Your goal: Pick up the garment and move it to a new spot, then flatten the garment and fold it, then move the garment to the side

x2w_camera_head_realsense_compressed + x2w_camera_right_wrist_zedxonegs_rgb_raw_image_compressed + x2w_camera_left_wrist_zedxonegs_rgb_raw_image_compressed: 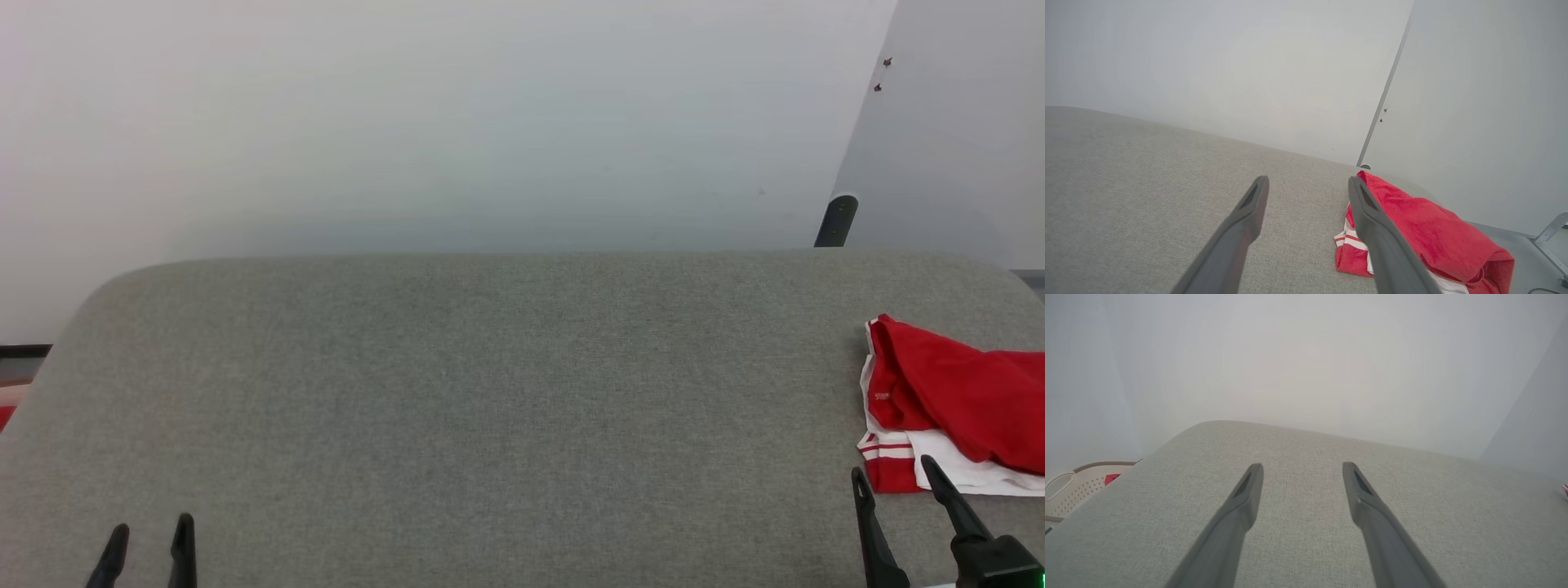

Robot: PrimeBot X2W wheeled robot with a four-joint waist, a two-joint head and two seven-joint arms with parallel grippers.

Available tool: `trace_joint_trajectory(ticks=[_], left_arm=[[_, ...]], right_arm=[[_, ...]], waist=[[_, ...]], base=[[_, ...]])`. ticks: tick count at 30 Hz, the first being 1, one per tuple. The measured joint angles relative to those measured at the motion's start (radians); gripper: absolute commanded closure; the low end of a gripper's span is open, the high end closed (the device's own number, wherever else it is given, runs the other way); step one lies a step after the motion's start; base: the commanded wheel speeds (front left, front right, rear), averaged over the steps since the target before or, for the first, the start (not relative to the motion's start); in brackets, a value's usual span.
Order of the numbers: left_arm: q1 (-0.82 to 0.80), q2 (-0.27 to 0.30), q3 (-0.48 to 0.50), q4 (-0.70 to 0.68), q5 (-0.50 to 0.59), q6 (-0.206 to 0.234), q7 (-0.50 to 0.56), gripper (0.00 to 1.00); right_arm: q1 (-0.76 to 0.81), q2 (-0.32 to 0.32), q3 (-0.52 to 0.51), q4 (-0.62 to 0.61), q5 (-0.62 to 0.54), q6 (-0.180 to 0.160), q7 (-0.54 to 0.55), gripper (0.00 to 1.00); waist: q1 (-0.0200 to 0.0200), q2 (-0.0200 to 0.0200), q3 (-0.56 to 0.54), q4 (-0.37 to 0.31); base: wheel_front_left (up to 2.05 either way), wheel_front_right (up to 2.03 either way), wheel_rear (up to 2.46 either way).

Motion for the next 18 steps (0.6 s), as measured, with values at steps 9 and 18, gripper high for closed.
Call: trace_joint_trajectory(ticks=[9, 18], left_arm=[[0.008, 0.008, -0.011, -0.017, 0.062, 0.002, 0.0, 0.0], [0.019, -0.049, -0.024, 0.023, 0.073, 0.01, 0.01, 1.0]], right_arm=[[0.009, 0.008, 0.003, -0.011, -0.005, 0.0, -0.006, 0.0], [0.024, 0.019, 0.002, 0.049, 0.013, 0.0, 0.003, 1.0]], waist=[[0.0, 0.0, 0.003, -0.003], [0.0, 0.0, 0.007, -0.003]], base=[[0.0, 0.0, 0.0], [0.0, 0.0, 0.0]])
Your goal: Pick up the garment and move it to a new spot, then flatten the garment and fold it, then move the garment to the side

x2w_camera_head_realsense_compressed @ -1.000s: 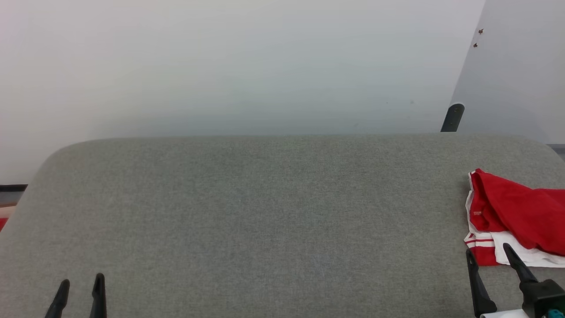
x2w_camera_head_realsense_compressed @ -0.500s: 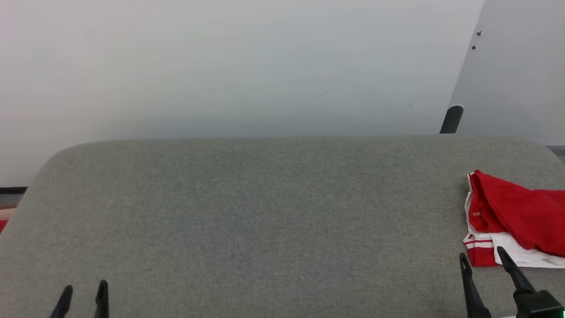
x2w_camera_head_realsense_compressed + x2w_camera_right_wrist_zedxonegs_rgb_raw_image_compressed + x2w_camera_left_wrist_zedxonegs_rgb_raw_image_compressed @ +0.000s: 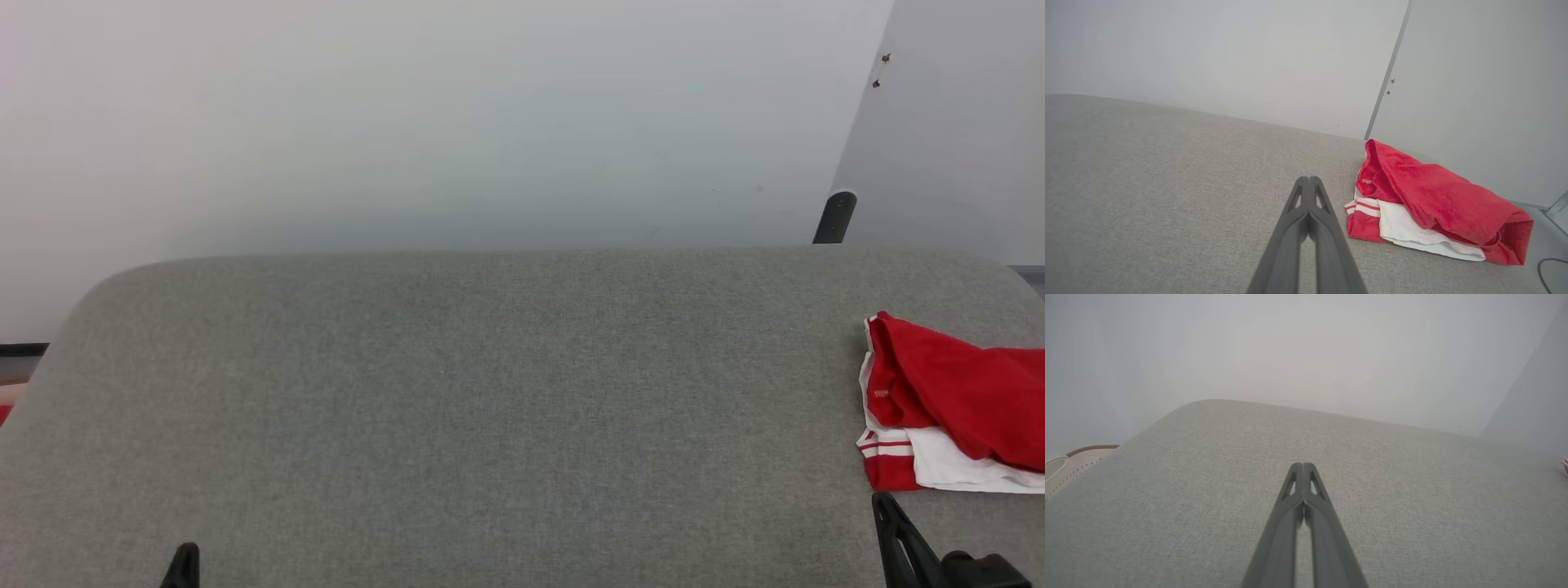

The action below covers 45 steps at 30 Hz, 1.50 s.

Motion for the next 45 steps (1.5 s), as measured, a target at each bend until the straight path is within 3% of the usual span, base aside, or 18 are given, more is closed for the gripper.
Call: trace_joint_trajectory(ticks=[23, 45], left_arm=[[-0.094, -0.072, 0.012, 0.046, -0.332, -0.013, 0.105, 1.0], [-0.171, -0.124, 0.022, 0.078, -0.569, -0.027, 0.182, 1.0]], right_arm=[[-0.058, 0.009, -0.012, 0.05, 0.481, 0.0, 0.086, 1.0], [-0.115, 0.016, -0.026, 0.087, 0.821, 0.0, 0.149, 1.0]], waist=[[0.0, 0.0, 0.017, 0.0], [0.0, 0.0, 0.032, 0.001]], base=[[0.0, 0.0, 0.0], [0.0, 0.0, 0.0]])
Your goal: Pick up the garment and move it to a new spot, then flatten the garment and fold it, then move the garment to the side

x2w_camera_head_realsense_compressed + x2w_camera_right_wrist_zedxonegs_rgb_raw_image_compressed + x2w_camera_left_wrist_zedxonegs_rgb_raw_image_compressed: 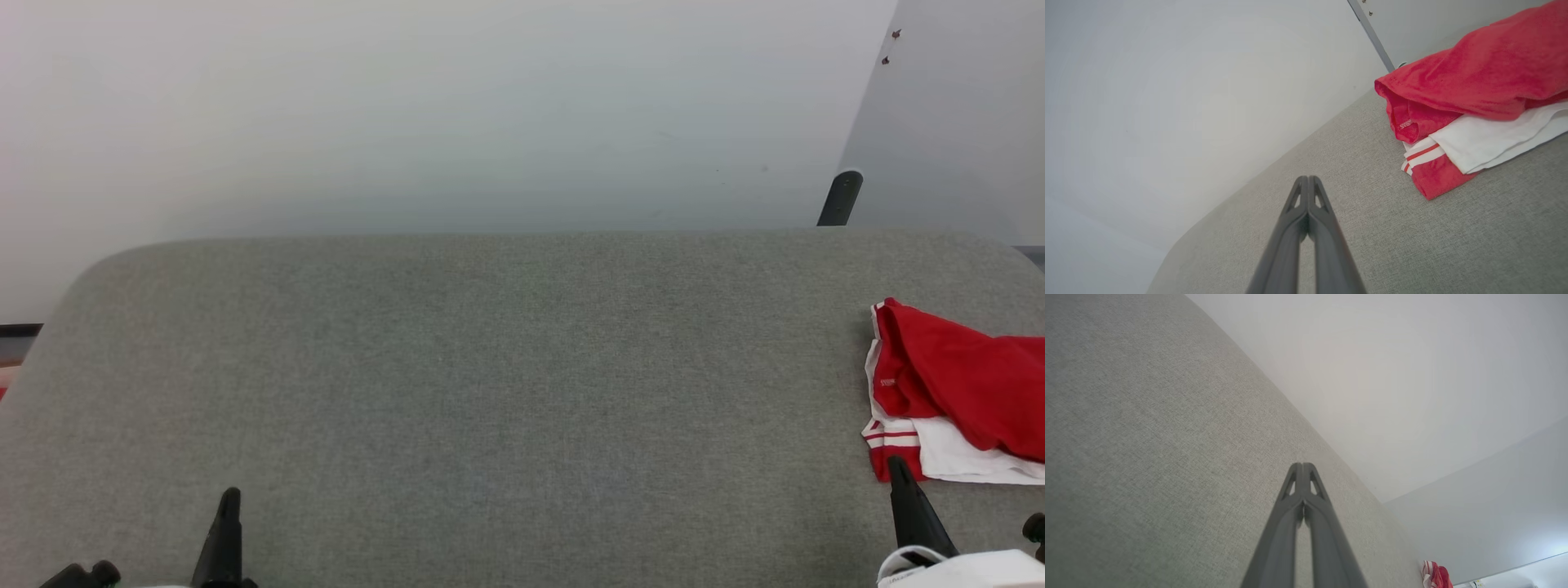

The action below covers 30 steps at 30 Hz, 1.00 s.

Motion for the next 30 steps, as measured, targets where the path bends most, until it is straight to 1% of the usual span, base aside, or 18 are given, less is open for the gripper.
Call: trace_joint_trajectory(ticks=[13, 15, 30], left_arm=[[-0.04, -0.027, 0.005, 0.015, -0.123, -0.005, 0.039, 1.0], [-0.047, -0.034, 0.006, 0.019, -0.152, -0.009, 0.047, 1.0], [-0.087, -0.059, 0.01, 0.036, -0.274, -0.014, 0.086, 1.0]], right_arm=[[-0.036, 0.004, -0.006, 0.018, 0.179, 0.0, 0.034, 1.0], [-0.04, 0.004, -0.007, 0.024, 0.221, 0.0, 0.041, 1.0], [-0.073, 0.007, -0.012, 0.042, 0.396, 0.0, 0.073, 1.0]], waist=[[0.0001, 0.0, 0.01, 0.0], [0.0001, 0.0, 0.012, 0.0], [0.0001, 0.0, 0.023, 0.0]], base=[[0.0, 0.0, 0.0], [0.0, 0.0, 0.0], [0.0, 0.0, 0.0]])
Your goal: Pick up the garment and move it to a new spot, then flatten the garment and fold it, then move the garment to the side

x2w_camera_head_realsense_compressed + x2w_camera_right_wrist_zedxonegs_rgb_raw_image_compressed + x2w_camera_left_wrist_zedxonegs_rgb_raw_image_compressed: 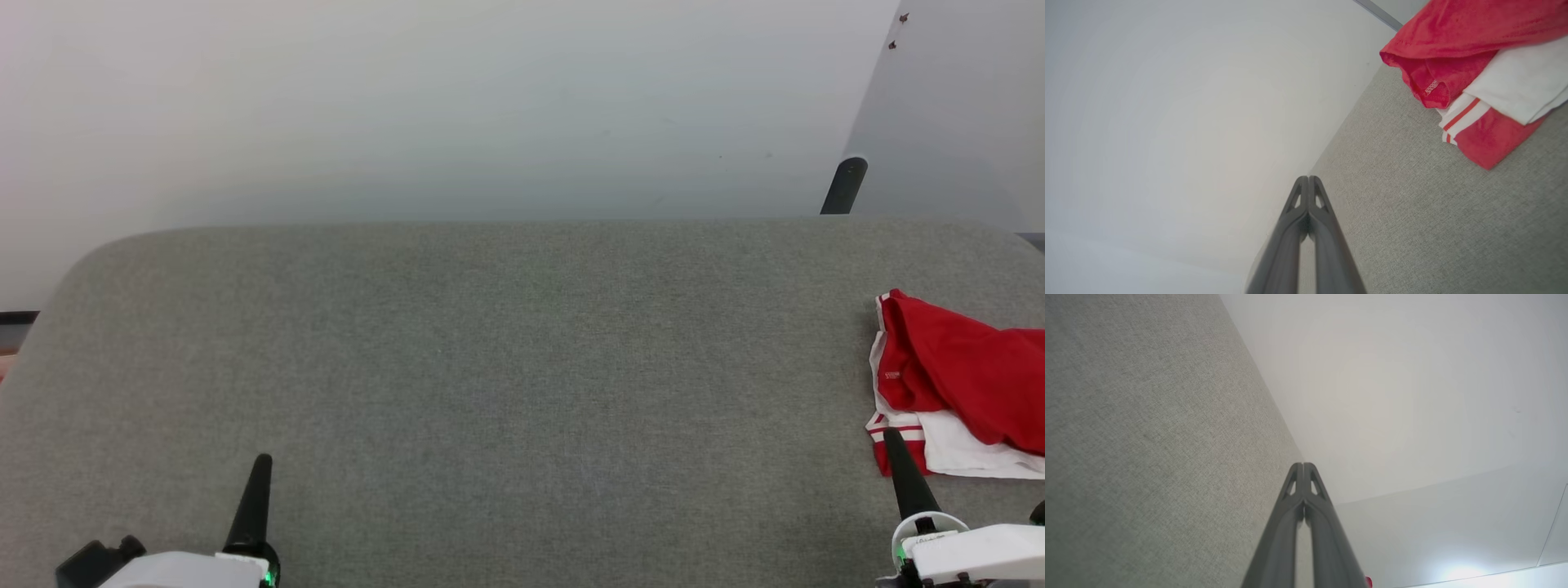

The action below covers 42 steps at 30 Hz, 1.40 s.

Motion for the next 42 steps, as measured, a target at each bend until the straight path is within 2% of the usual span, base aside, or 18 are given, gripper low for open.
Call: trace_joint_trajectory(ticks=[42], left_arm=[[-0.09, -0.061, 0.01, 0.036, -0.27, -0.013, 0.087, 1.0]], right_arm=[[-0.065, 0.006, -0.016, 0.044, 0.391, -0.001, 0.072, 1.0]], waist=[[0.0, 0.0, 0.031, 0.001]], base=[[0.0, 0.0, 0.0]])
